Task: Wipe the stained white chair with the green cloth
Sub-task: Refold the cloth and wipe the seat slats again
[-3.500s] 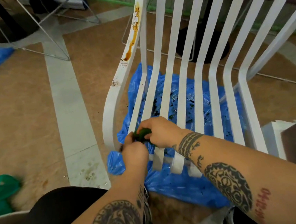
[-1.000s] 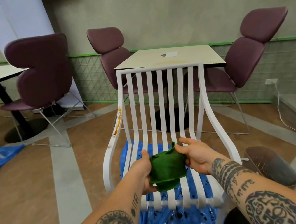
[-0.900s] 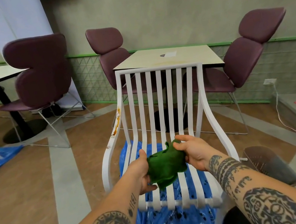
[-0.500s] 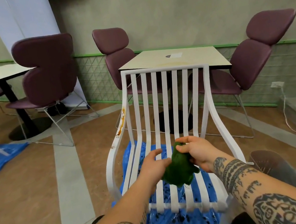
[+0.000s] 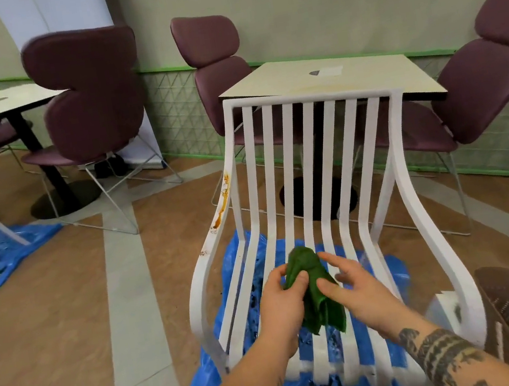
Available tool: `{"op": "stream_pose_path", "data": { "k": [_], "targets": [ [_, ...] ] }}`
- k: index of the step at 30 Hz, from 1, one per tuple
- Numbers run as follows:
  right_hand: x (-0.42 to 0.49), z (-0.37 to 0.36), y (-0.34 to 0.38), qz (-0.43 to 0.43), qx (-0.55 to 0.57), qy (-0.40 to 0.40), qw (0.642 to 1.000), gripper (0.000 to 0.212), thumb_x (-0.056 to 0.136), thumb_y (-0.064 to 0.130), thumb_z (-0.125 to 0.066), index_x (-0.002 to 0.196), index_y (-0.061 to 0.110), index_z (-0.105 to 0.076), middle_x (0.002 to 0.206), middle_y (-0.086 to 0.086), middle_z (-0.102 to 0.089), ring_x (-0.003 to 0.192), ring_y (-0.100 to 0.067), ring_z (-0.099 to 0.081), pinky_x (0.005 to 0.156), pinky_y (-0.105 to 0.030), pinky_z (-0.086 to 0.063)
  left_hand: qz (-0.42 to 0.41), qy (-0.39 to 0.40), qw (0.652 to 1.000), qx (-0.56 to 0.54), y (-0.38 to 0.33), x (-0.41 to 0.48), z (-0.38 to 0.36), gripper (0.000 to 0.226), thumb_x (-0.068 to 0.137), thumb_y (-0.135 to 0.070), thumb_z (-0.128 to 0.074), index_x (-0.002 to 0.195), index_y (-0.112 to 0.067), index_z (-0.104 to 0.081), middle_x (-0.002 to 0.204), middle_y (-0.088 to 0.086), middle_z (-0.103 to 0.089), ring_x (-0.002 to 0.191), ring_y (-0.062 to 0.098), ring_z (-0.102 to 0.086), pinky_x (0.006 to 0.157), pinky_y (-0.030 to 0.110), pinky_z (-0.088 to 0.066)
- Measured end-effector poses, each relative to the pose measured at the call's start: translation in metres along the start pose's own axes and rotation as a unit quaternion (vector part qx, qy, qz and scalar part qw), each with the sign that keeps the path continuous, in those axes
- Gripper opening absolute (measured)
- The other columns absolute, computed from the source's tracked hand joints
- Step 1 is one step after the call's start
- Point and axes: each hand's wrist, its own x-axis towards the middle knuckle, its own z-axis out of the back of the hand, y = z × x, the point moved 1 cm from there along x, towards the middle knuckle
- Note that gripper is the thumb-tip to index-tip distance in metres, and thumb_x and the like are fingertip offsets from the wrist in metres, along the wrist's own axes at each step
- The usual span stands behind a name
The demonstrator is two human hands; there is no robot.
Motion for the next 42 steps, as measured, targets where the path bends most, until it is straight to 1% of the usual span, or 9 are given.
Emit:
{"op": "stream_pose_path", "data": {
  "k": [3, 7, 12, 16, 19, 27, 32, 36, 42],
  "targets": [
    [0.022, -0.025, -0.022, 0.012, -0.002, 0.047, 0.999, 0.065, 0.097, 0.029, -0.067, 0.148, 0.048, -0.033, 0.141, 0.023, -0.041, 0.125, 0.001, -0.050, 0.094, -0.014, -0.052, 0.102, 0.013, 0.992, -0.067, 0.007, 0.024, -0.001, 0.024, 0.101, -0.035, -0.061, 0.118, -0.020, -0.069, 0.107, 0.011, -0.077, 0.101, 0.030, -0.074, 0.094, 0.053, -0.058],
    [0.069, -0.044, -0.047, -0.035, 0.015, -0.036, 0.999, 0.051, 0.097, 0.020, -0.067, 0.143, 0.038, -0.053, 0.126, 0.015, -0.066, 0.112, -0.005, -0.065, 0.092, -0.024, -0.058, 0.190, -0.006, 0.978, -0.081, 0.015, 0.068, 0.009, 0.055, 0.098, -0.063, -0.047, 0.109, -0.019, -0.078, 0.108, 0.013, -0.077, 0.099, 0.029, -0.075, 0.093, 0.049, -0.058],
    [0.148, -0.055, -0.072, -0.067, 0.032, -0.035, 0.997, 0.038, 0.100, 0.015, -0.063, 0.136, 0.026, -0.061, 0.119, 0.009, -0.071, 0.104, -0.007, -0.070, 0.091, -0.031, -0.060, 0.085, -0.105, 0.986, 0.101, 0.028, 0.129, 0.040, 0.028, 0.105, -0.046, -0.042, 0.093, -0.035, -0.066, 0.091, -0.012, -0.064, 0.081, 0.001, -0.058, 0.067, 0.022, -0.046],
    [0.237, -0.055, -0.085, -0.051, -0.100, -0.042, 0.993, 0.042, 0.105, 0.017, -0.054, 0.145, 0.029, -0.052, 0.127, 0.003, -0.061, 0.101, -0.015, -0.065, 0.087, -0.034, -0.059, 0.048, -0.268, 0.921, 0.278, 0.064, 0.192, 0.080, 0.025, 0.084, -0.051, -0.040, 0.100, -0.061, -0.056, 0.116, -0.006, -0.065, 0.102, 0.025, -0.064, 0.091, 0.053, -0.054],
    [0.300, -0.059, -0.093, -0.014, -0.257, -0.026, 0.966, 0.049, 0.105, 0.016, -0.048, 0.152, 0.029, -0.043, 0.123, 0.001, -0.047, 0.092, -0.019, -0.059, 0.076, -0.030, -0.053, 0.047, -0.312, 0.884, 0.346, 0.073, 0.223, 0.092, 0.029, 0.095, -0.032, -0.049, 0.118, -0.039, -0.063, 0.126, 0.001, -0.062, 0.109, 0.029, -0.060, 0.096, 0.058, -0.048],
    [0.387, -0.084, -0.116, 0.030, -0.519, 0.054, 0.853, 0.067, 0.098, 0.007, -0.046, 0.159, 0.031, -0.030, 0.129, -0.014, -0.043, 0.110, -0.040, -0.051, 0.085, -0.047, -0.051, 0.080, -0.272, 0.900, 0.332, 0.115, 0.256, 0.107, 0.042, 0.087, -0.052, -0.031, 0.117, -0.037, -0.058, 0.099, 0.000, -0.068, 0.084, 0.022, -0.067, 0.076, 0.048, -0.060],
    [0.375, -0.091, -0.132, 0.021, -0.494, 0.076, 0.866, 0.063, 0.095, 0.005, -0.047, 0.152, 0.031, -0.042, 0.120, -0.010, -0.045, 0.107, -0.037, -0.054, 0.079, -0.045, -0.049, 0.092, -0.276, 0.910, 0.294, 0.114, 0.255, 0.103, 0.047, 0.085, -0.049, -0.032, 0.128, -0.040, -0.049, 0.109, 0.001, -0.070, 0.091, 0.027, -0.070, 0.077, 0.051, -0.061],
    [0.350, -0.085, -0.124, 0.018, -0.441, 0.178, 0.879, 0.061, 0.094, -0.001, -0.048, 0.144, 0.032, -0.054, 0.107, -0.002, -0.044, 0.090, -0.024, -0.051, 0.073, -0.037, -0.041, 0.079, -0.289, 0.910, 0.286, 0.105, 0.247, 0.097, 0.045, 0.086, -0.053, -0.028, 0.126, -0.044, -0.046, 0.113, -0.002, -0.069, 0.090, 0.026, -0.070, 0.077, 0.051, -0.061],
    [0.334, -0.072, -0.101, -0.015, -0.410, 0.366, 0.835, 0.046, 0.102, 0.007, -0.049, 0.131, 0.038, -0.065, 0.113, 0.015, -0.050, 0.108, -0.019, -0.054, 0.095, -0.038, -0.049, 0.073, -0.283, 0.911, 0.292, 0.094, 0.240, 0.093, 0.046, 0.090, -0.050, -0.033, 0.134, -0.042, -0.047, 0.132, -0.010, -0.060, 0.101, 0.024, -0.068, 0.087, 0.051, -0.057]
  ]
}}
